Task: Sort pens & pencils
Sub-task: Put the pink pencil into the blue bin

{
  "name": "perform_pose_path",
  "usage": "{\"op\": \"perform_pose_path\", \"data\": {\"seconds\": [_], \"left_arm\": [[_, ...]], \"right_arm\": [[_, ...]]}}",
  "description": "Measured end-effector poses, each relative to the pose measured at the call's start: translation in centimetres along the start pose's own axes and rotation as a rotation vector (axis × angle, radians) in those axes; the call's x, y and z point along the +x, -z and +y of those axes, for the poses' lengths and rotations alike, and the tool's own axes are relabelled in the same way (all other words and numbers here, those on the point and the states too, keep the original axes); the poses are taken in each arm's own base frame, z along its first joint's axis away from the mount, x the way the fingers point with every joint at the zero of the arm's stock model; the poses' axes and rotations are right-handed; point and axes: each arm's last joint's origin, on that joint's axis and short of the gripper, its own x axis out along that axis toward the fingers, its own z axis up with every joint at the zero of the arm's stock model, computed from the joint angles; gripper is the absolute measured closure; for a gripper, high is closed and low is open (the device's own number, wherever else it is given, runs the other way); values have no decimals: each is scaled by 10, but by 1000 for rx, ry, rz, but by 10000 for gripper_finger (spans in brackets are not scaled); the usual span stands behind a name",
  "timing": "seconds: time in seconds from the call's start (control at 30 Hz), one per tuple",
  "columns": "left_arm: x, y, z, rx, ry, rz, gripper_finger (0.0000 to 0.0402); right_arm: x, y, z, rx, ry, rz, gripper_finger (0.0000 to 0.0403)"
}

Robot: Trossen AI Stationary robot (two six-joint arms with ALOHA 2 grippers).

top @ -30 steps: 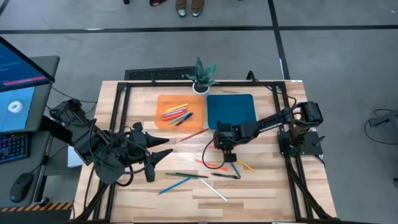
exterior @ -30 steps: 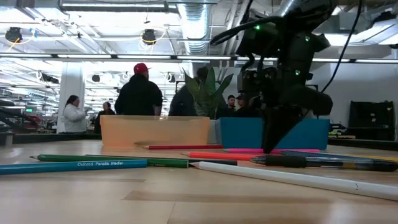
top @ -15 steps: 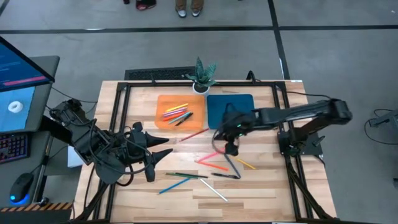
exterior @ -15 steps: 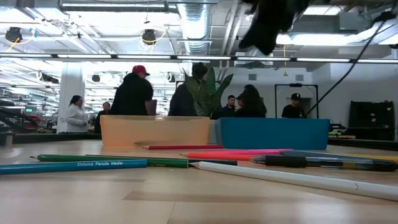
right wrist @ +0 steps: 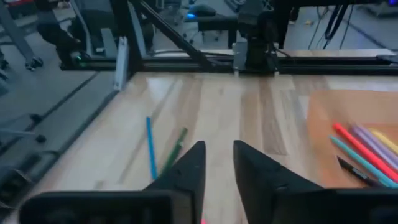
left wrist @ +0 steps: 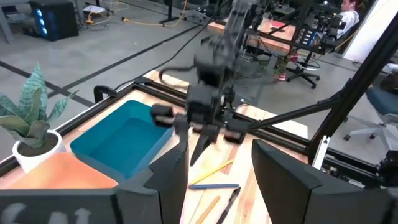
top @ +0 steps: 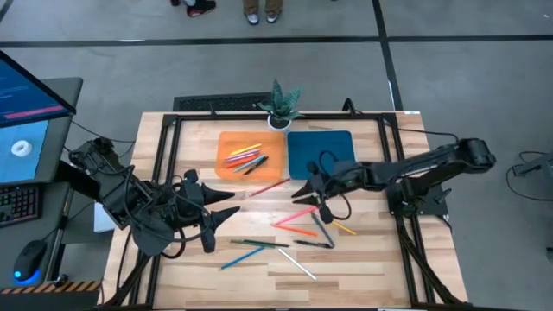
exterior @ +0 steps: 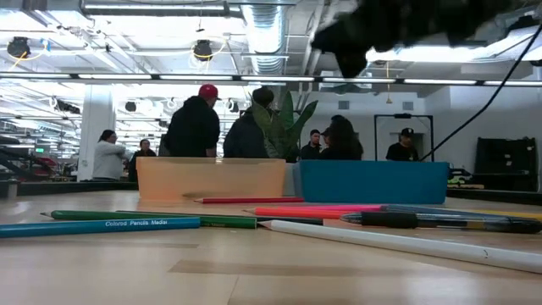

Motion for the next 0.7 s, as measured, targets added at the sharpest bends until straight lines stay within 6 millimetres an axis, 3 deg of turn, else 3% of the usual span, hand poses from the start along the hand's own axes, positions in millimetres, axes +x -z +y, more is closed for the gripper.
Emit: {"op": "perform_pose_path", "data": {"seconds": [0.23,0.4,0.7], "left_arm": [[0,0,0,-6,-2,1,235],[0,0,1,-21,-3,2,235],[0,3,3,-21,-23,19,235]], "right_arm": [[34,63,-8,14,-34,160,252],[54,88,-9,23,-55,168,233],[68,127,-7,-70,-85,285,228]]}}
